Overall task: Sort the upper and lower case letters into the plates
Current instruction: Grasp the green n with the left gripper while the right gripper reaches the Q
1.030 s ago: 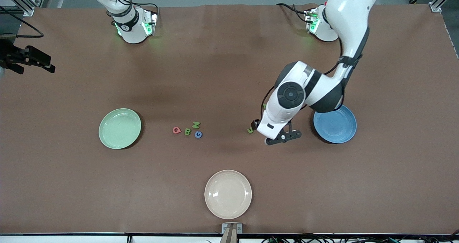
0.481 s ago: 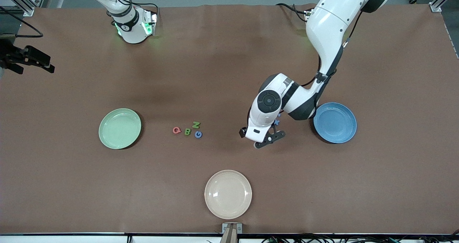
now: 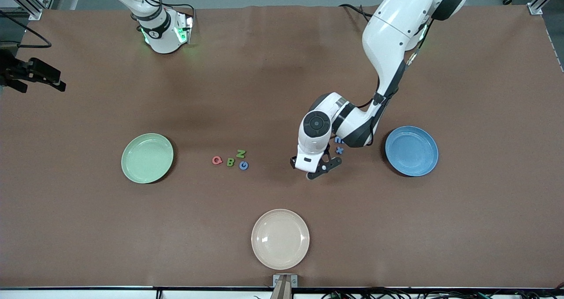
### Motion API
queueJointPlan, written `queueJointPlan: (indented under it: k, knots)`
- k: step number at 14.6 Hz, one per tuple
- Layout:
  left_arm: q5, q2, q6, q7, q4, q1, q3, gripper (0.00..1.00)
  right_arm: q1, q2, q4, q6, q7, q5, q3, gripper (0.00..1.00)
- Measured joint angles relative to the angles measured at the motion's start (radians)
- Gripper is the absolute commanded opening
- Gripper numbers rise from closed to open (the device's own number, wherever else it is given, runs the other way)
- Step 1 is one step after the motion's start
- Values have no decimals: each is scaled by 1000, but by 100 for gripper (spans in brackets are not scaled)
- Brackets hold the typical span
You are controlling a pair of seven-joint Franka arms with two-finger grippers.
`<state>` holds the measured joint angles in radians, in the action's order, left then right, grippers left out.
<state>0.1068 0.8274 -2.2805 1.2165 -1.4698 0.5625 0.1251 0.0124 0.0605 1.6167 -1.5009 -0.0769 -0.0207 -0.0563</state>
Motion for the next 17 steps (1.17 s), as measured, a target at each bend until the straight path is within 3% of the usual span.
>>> queueJointPlan:
  k: [4, 9, 11, 17]
  knots:
    - [0, 15, -1, 1, 1, 1, -2, 58, 3, -24, 2, -8, 0, 0, -5, 100]
    - [0, 18, -32, 1, 1, 4, -10, 49, 43, -199, -8, -61, -1, 1, -9, 100]
    - [1, 19, -34, 1, 1, 7, -10, 38, 55, -245, -19, -66, 11, 0, -10, 100]
    - [1, 20, -34, 2, 1, 17, -10, 15, -22, -253, -4, -79, 465, -5, 12, 100]
